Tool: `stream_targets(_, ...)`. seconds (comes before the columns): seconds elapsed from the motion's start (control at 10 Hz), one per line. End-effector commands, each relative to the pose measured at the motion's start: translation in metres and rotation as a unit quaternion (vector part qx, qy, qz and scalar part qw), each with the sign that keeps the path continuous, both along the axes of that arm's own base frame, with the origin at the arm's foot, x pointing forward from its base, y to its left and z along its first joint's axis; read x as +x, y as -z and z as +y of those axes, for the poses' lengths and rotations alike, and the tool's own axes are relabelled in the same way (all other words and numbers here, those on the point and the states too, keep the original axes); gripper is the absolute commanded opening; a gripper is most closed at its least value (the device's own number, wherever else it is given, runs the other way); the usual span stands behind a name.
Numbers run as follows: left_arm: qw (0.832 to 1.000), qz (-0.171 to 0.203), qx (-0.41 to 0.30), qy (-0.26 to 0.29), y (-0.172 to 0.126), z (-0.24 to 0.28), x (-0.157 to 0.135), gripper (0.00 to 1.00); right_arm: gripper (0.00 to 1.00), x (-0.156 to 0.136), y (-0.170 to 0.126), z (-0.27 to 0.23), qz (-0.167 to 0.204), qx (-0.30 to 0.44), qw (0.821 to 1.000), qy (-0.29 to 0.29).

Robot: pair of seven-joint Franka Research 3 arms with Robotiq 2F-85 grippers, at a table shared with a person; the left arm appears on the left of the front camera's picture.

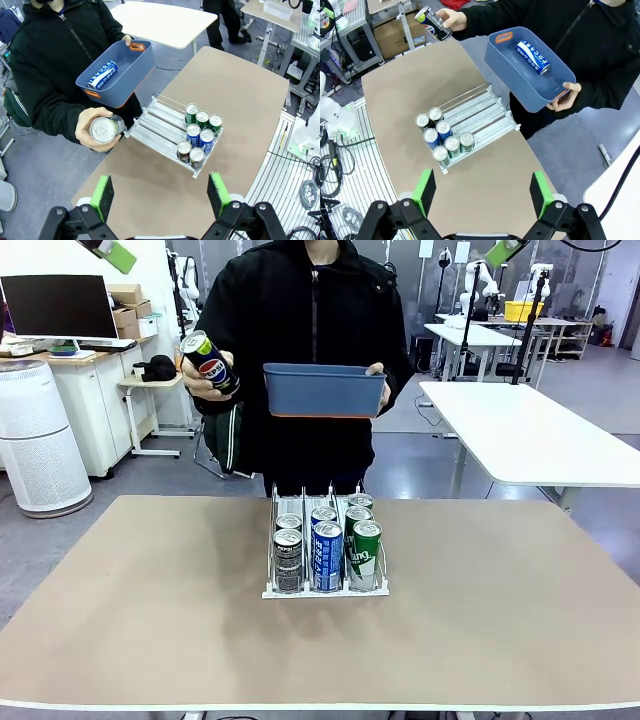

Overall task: Fill the beverage cans into the dispenser.
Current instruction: Pick up the Pepsi coke handed by the human.

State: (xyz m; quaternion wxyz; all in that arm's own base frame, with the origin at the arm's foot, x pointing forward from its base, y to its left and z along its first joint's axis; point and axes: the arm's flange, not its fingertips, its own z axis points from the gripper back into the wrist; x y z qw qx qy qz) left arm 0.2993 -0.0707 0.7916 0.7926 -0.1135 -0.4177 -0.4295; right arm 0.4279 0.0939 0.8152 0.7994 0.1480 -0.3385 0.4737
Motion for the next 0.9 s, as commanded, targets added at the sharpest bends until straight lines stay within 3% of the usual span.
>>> stream_targets(0.0, 1.0, -0.001, 0.0, -0.003, 0.0013, 0.0008, 0.0012, 1.0, 1.0, -0.0001, -0.0007, 0.0001, 0.001, 0.006, 1.0, 0.002)
stream_targets(0.8, 1.0, -0.001, 0.0, -0.003, 0.0013, 0.0008, 0.0012, 1.0, 1.0, -0.0001, -0.0007, 0.0001, 0.001, 0.006, 1.0, 0.002)
